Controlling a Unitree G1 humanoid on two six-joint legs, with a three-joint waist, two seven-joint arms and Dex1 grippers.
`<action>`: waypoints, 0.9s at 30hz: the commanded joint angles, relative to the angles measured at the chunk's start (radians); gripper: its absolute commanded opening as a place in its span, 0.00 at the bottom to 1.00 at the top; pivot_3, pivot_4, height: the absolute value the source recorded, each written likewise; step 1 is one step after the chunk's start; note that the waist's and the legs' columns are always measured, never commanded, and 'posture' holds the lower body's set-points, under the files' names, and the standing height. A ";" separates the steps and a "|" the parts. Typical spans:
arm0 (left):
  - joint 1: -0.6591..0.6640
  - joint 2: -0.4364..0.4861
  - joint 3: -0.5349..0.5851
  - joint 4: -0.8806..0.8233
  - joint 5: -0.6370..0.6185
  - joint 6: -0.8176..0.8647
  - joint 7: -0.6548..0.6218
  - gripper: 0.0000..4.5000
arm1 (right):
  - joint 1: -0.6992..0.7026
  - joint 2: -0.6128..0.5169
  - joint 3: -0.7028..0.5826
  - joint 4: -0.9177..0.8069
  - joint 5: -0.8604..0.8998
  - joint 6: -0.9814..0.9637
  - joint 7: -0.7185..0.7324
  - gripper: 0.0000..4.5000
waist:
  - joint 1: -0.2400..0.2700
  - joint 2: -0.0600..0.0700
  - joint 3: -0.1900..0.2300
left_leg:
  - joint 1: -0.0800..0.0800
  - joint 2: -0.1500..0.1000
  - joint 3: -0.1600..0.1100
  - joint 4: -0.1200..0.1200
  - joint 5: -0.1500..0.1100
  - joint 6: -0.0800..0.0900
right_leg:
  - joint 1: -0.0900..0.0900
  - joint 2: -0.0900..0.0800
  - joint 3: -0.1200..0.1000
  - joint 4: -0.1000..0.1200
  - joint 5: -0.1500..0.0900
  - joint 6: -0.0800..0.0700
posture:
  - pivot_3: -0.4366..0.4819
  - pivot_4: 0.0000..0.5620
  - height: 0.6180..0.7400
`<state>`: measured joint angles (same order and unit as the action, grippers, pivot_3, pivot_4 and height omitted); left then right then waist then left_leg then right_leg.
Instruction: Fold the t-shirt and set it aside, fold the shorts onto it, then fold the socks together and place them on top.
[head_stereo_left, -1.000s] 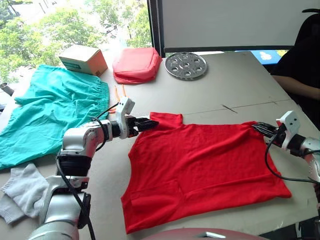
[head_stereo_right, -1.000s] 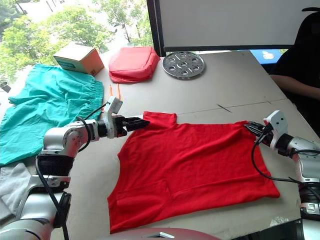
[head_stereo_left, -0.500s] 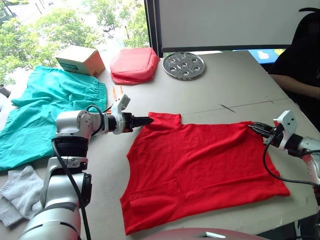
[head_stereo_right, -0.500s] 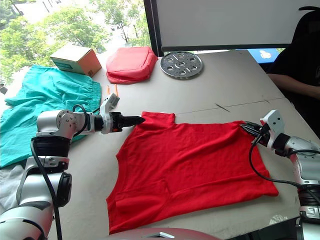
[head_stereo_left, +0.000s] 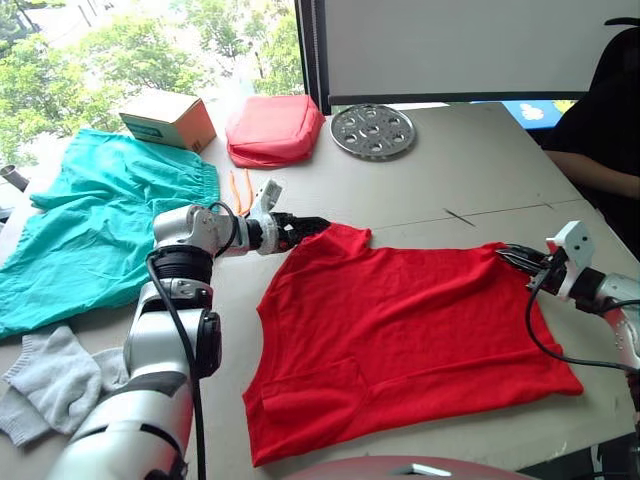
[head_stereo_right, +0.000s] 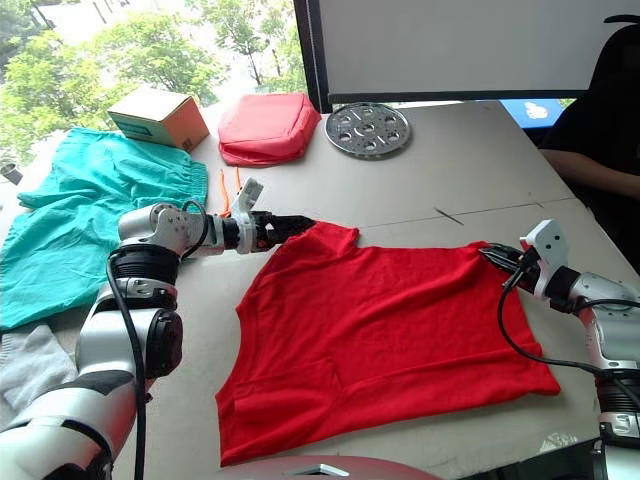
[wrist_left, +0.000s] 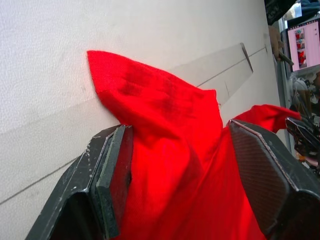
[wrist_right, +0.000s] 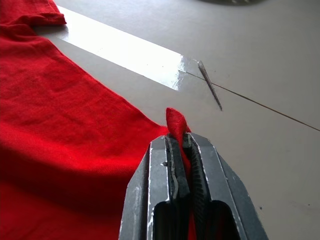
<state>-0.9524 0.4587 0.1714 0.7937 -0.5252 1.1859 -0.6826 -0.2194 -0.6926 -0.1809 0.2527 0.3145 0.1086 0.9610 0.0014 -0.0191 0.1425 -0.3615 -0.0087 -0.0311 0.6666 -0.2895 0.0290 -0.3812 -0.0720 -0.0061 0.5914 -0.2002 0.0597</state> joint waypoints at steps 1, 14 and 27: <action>-0.031 -0.005 0.020 0.064 0.041 -0.046 0.049 0.73 | -0.009 -0.012 -0.012 -0.028 0.010 -0.004 0.007 0.00 | -0.001 0.000 0.000 | 0.000 0.000 0.000 0.000 0.000 0.000 | 0.000 0.000 0.000 0.000 0.000 0.000 | 0.48 0.27 1.00; 0.023 0.070 -0.097 -0.001 0.170 -0.342 -0.138 0.50 | -0.014 -0.007 -0.009 -0.028 0.007 -0.010 -0.003 0.00 | -0.011 -0.001 0.001 | 0.000 0.001 -0.001 -0.001 0.001 -0.002 | -0.001 0.001 0.000 0.000 0.000 0.000 | 0.48 0.27 1.00; 0.243 0.031 -0.244 -0.338 0.344 -0.665 -0.089 1.00 | -0.004 0.012 -0.003 -0.037 0.009 -0.011 -0.012 0.00 | -0.001 -0.002 0.001 | 0.000 0.003 0.000 -0.003 -0.001 0.001 | -0.002 -0.002 0.001 -0.001 0.000 0.000 | 0.48 0.27 1.00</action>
<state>-0.7234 0.4973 -0.0409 0.5065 -0.2286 0.5980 -0.7970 -0.2215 -0.6784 -0.1709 0.2494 0.3139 0.1062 0.9511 -0.0001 -0.0208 0.1434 -0.3619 -0.0055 -0.0310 0.6632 -0.2902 0.0299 -0.3828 -0.0745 -0.0052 0.5908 -0.1999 0.0591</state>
